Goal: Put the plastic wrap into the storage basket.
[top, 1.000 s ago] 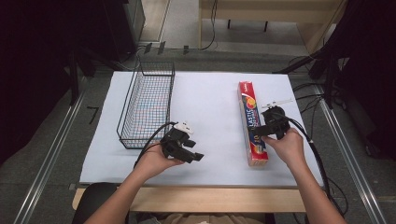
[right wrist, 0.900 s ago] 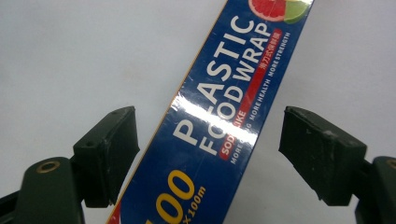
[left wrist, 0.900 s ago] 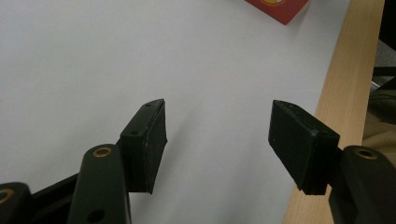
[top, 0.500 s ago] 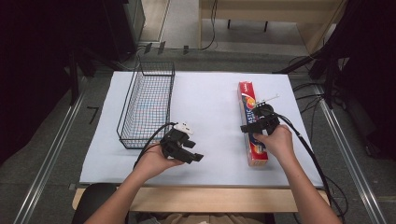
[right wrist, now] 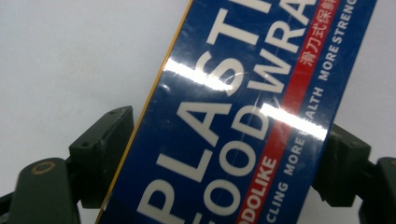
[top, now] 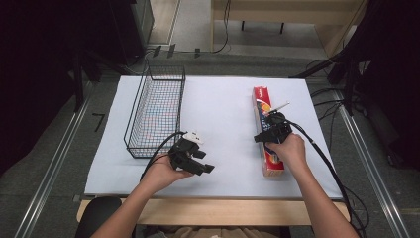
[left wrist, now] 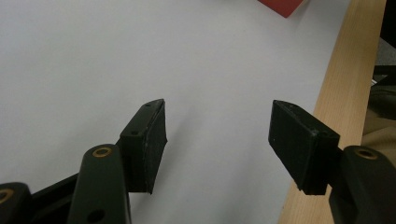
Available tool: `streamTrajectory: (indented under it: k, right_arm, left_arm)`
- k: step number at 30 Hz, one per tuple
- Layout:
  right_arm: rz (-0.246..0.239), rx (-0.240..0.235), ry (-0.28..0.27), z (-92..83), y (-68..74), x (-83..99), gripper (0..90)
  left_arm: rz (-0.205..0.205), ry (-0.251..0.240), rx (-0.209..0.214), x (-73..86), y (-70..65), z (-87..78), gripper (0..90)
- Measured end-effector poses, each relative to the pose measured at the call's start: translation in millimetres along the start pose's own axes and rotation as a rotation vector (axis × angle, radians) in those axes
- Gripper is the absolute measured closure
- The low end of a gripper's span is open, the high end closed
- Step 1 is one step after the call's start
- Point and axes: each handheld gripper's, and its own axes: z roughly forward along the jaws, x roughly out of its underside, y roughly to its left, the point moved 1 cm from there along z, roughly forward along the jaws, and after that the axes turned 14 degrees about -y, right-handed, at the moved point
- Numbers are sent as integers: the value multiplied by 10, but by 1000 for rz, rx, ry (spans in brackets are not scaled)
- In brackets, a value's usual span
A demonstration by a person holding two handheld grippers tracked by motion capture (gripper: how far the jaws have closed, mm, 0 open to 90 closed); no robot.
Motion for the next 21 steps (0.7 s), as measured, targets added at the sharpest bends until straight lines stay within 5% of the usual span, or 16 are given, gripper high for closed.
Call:
streamTrajectory:
  k: [21]
  right_arm:
    - [-8, 10, 39, -88, -120, -33, 385]
  left_arm:
    - [2, 14, 4, 22, -7, 2, 374]
